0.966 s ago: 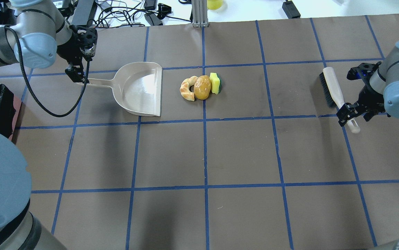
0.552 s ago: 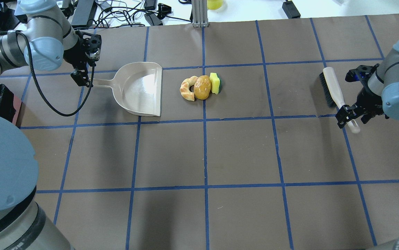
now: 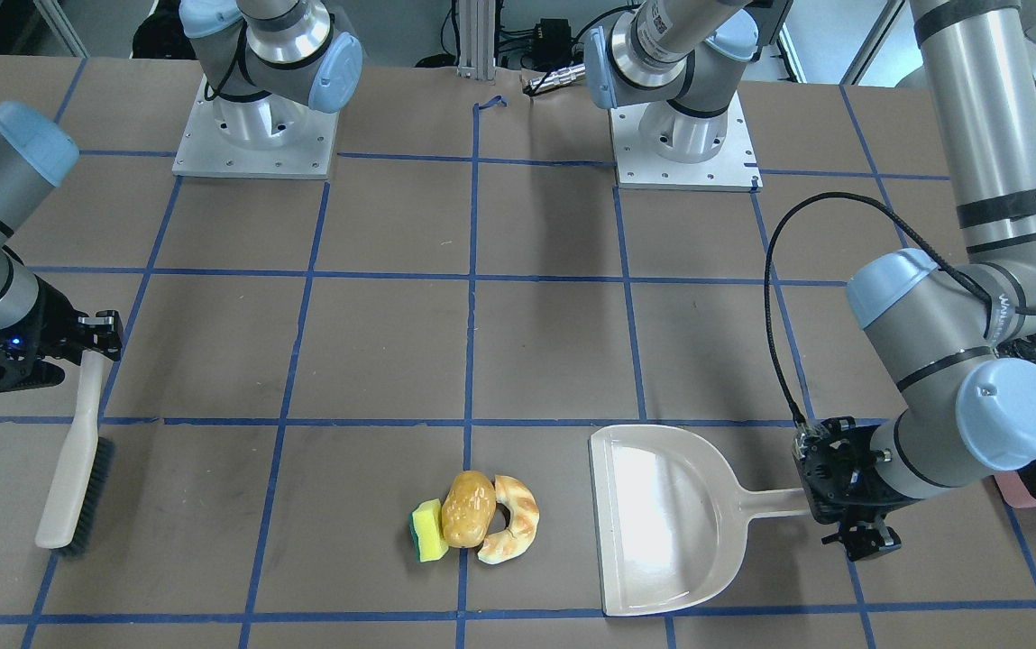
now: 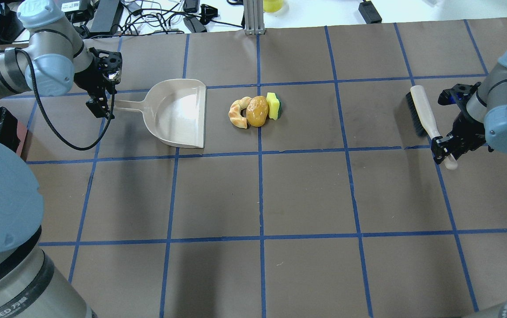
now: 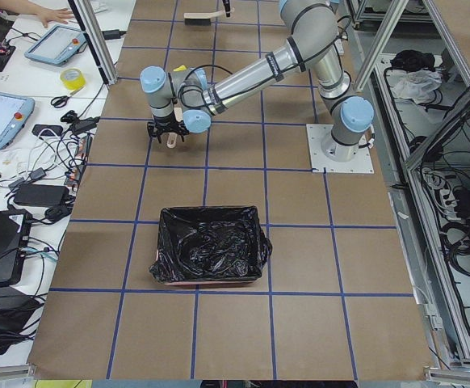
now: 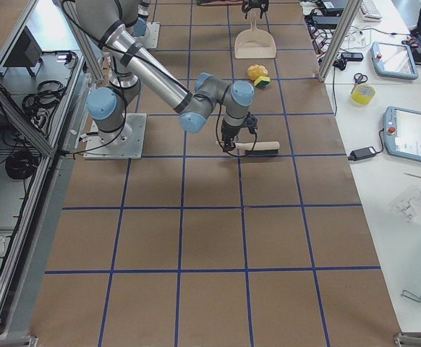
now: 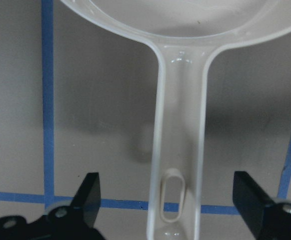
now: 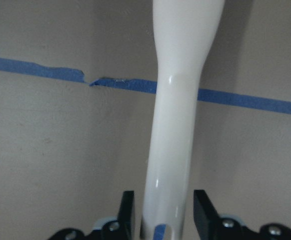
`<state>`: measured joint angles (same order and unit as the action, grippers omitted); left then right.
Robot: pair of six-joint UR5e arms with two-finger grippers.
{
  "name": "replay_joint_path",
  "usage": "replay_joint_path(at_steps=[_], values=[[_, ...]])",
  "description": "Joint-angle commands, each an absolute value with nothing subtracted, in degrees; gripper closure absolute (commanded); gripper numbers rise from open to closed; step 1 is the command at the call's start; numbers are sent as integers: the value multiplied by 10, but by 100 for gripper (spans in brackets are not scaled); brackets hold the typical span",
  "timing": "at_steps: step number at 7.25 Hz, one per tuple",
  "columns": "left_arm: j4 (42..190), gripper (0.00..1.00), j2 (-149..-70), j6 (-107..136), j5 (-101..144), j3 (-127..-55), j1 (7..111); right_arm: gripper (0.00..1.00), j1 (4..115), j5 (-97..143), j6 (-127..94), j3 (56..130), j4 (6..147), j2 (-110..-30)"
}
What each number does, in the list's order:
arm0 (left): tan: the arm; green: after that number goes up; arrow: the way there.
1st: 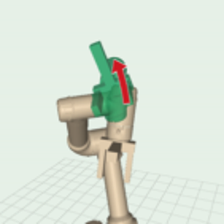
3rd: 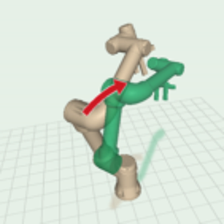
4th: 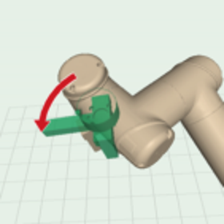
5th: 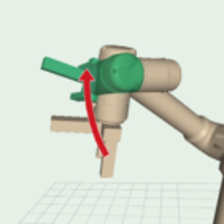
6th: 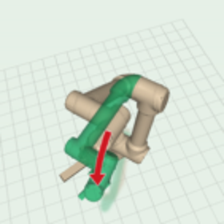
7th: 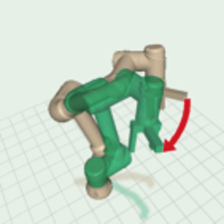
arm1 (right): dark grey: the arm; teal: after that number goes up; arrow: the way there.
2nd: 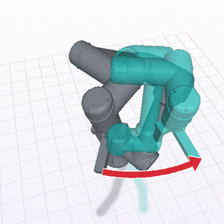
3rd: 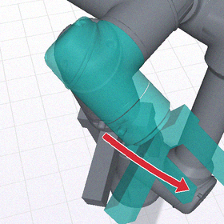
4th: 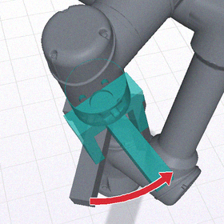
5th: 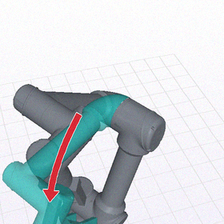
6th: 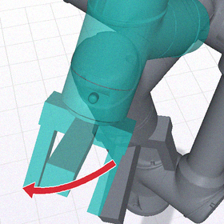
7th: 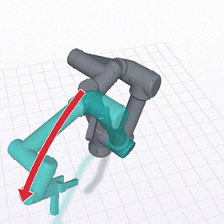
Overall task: Sweep and dump trash into bin
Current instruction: 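Lift the white brush with the right gripper while the left gripper holds the dustpan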
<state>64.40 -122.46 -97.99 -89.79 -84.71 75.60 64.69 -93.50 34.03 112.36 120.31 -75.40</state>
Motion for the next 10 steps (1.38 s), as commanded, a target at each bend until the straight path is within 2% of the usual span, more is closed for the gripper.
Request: replay_joint_path(at_steps=[1,2,5,7,10], values=[[644,16,-1225,-973,-898,-851,760,93,647,-936,330,1122,1201,-753],[644,17,-1226,-964,-897,-851,763,100,647,-936,320,1121,1201,-754],[650,32,-1226,-948,-899,-850,763,100,656,-939,284,1114,1195,-764],[651,42,-1224,-947,-900,-851,763,100,713,-966,209,1086,1167,-767],[651,45,-1223,-944,-900,-850,764,100,826,-982,52,1033,1101,-753]])
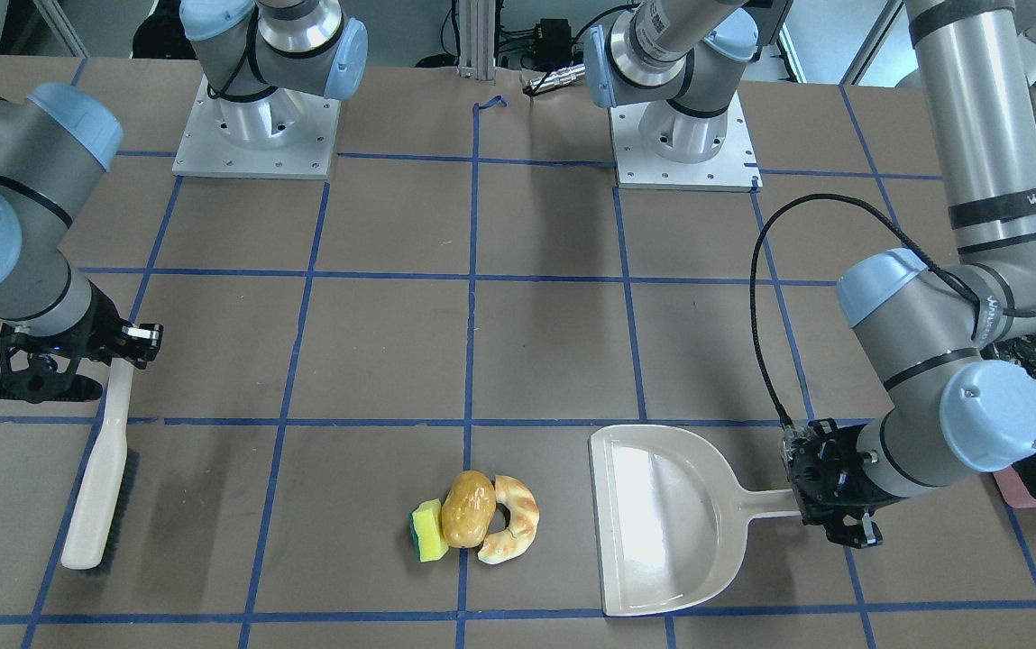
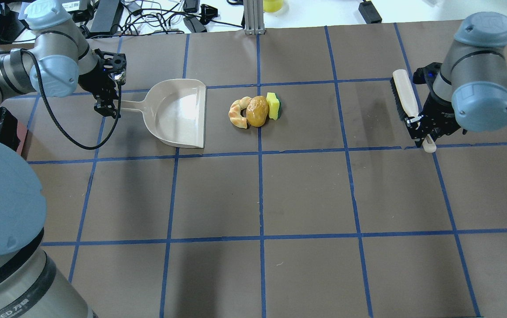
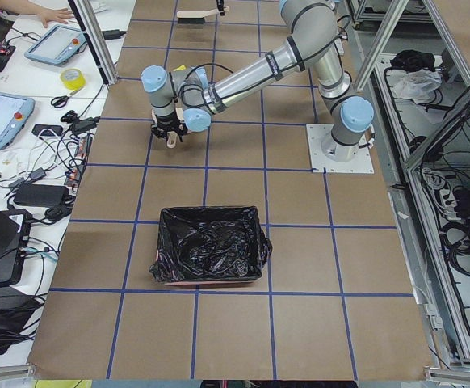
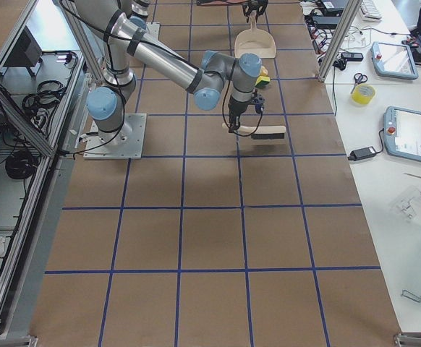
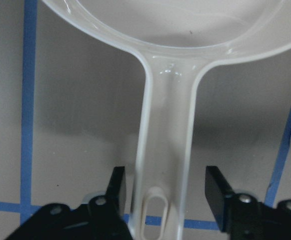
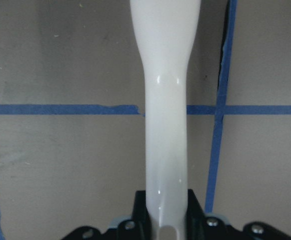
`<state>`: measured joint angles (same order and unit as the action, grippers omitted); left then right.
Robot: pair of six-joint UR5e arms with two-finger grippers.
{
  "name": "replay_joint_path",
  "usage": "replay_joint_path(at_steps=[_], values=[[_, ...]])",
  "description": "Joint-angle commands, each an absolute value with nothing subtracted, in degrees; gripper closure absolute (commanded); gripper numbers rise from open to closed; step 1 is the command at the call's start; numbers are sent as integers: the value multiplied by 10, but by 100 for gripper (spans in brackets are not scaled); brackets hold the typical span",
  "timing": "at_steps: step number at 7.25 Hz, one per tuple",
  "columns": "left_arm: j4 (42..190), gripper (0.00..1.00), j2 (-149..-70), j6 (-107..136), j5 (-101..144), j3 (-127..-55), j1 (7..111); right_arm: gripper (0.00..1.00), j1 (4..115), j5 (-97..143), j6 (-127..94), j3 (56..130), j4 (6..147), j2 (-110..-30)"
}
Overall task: Sweep and dump trash into bin
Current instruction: 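Move the brush with the right gripper behind the croissant, bun and sponge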
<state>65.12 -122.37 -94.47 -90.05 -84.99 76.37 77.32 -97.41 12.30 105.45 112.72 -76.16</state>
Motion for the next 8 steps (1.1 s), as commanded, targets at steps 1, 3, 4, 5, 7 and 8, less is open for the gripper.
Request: replay_joint_path(at_steps=[1,3,4,5,7,8], values=[[652,56,-1223,-944,-900,-850,765,100,883,-1035,5,1009,1072,-732],[652,85,-1221,-944,-901,-850,768,100,946,-1031,-111,943,1046,-679],[652,90,-1219,-944,-904,-849,773,100,983,-1023,-141,919,1042,-660],[652,99,-1218,-944,-905,-849,773,100,1006,-1020,-152,911,1042,-652],[652,100,-1217,-944,-906,-849,775,100,1026,-989,-186,910,1042,-650],[653,100,-1217,-944,-907,-849,778,100,1042,-970,-205,910,1045,-648]])
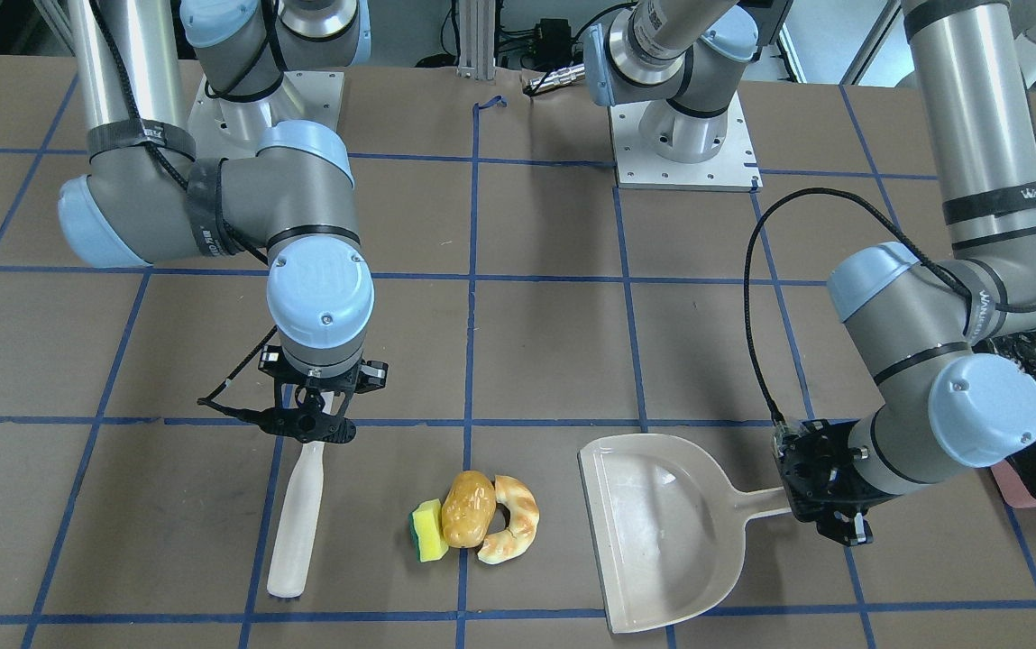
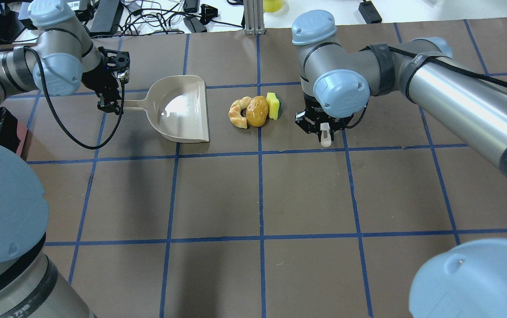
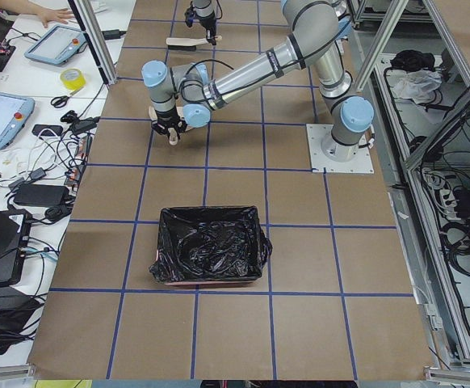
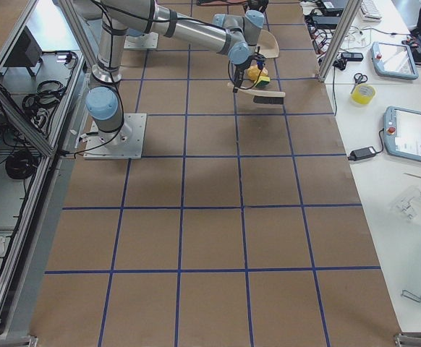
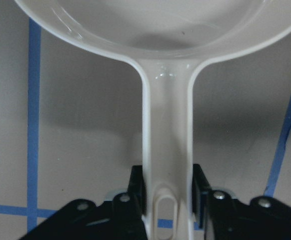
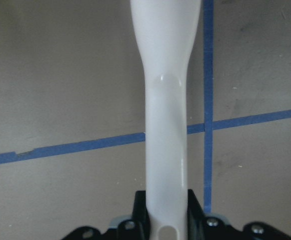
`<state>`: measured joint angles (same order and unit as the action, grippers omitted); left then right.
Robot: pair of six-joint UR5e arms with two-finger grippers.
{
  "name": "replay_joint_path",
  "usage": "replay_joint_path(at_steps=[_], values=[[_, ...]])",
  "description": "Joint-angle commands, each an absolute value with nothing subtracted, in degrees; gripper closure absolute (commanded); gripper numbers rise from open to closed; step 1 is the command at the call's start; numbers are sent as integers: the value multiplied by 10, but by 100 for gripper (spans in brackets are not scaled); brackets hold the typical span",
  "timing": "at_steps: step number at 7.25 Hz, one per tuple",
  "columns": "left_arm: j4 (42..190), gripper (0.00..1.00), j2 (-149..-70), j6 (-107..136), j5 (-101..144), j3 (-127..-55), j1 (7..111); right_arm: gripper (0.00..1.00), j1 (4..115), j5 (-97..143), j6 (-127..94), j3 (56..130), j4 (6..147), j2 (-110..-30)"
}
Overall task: Sweep and dump trash into bin
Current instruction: 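Move the brush with the right gripper behind the croissant, bun and sponge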
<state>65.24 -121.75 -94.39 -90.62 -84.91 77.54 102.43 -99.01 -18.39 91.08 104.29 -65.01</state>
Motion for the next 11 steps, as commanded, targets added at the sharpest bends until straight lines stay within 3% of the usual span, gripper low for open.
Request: replay_joint_path(at_steps=[1,5,11], values=[[652,100,-1217,-944,-908,-849,779,100,1058,-965,-216,908,1047,-644],[652,100,-1217,-944,-908,-849,780,100,1098,-919,-288,894,1070,-618],[652,100,-1217,-944,-910,-849,783,100,1184,-874,-393,800,1069,-569]])
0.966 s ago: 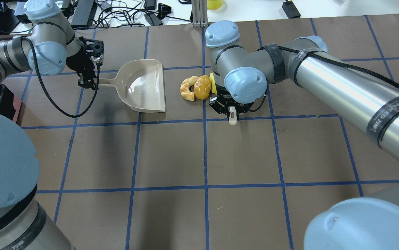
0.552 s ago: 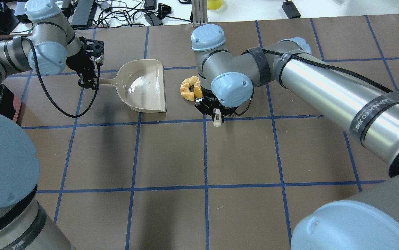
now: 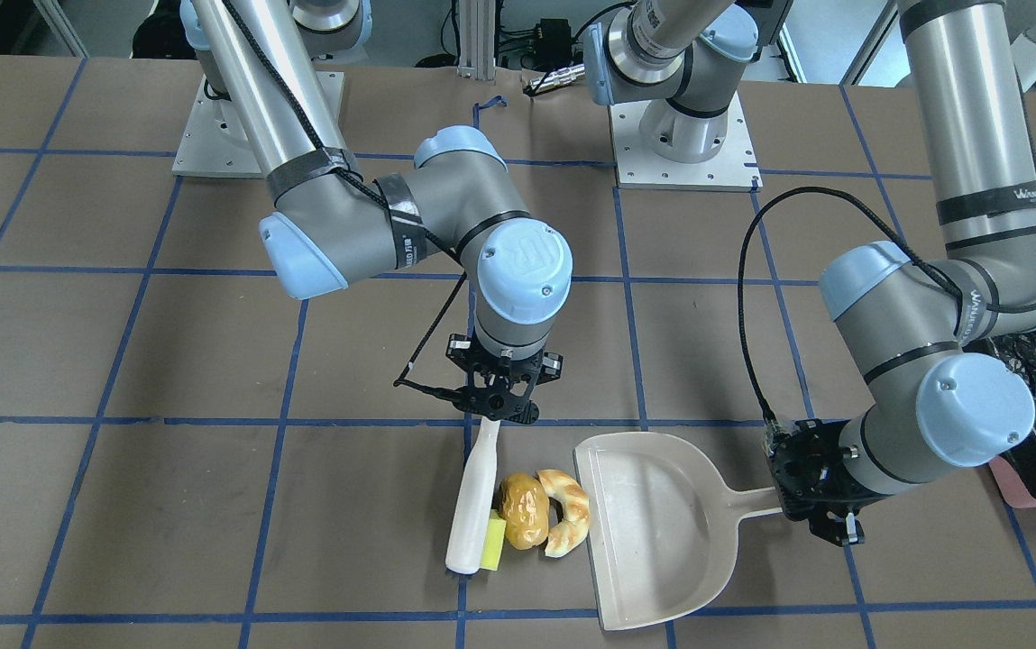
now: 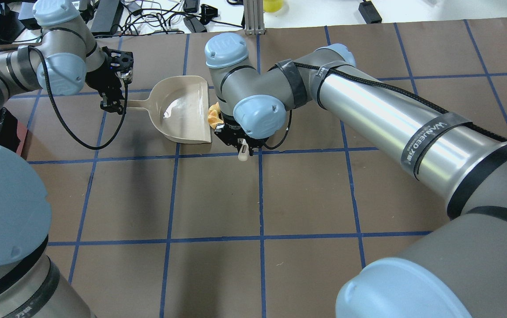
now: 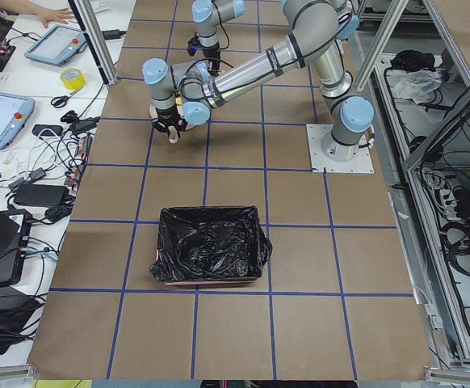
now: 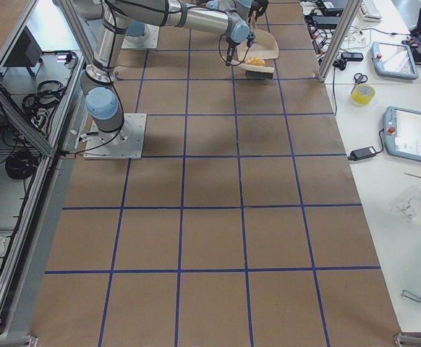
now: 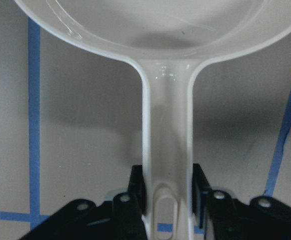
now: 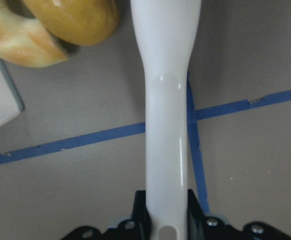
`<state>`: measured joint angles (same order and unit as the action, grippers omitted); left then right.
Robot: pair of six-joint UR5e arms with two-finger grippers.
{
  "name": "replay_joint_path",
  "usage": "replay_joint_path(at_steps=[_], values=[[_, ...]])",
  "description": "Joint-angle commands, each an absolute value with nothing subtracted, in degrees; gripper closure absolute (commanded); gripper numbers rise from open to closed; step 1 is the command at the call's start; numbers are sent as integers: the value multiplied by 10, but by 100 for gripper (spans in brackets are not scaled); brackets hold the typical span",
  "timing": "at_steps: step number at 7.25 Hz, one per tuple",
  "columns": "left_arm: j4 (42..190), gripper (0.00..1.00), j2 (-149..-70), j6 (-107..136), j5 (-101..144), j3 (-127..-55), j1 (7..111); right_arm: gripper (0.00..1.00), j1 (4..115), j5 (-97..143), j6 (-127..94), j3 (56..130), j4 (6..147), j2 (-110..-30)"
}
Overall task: Sweep and dump trash into bin
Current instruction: 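Sweep the croissant, bun and sponge into the dustpan with the right gripper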
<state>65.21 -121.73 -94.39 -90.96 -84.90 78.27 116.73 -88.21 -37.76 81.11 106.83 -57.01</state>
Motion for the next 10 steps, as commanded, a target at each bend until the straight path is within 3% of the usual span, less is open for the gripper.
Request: replay_joint_path(at_steps=[1,10], values=[[652,100,-1217,-944,-910,-849,783,100,1196,-867,-394,796,1070,-569],[652,100,-1217,-944,-909,-850,784,100,1210,-839,-419,774,1106,-532]])
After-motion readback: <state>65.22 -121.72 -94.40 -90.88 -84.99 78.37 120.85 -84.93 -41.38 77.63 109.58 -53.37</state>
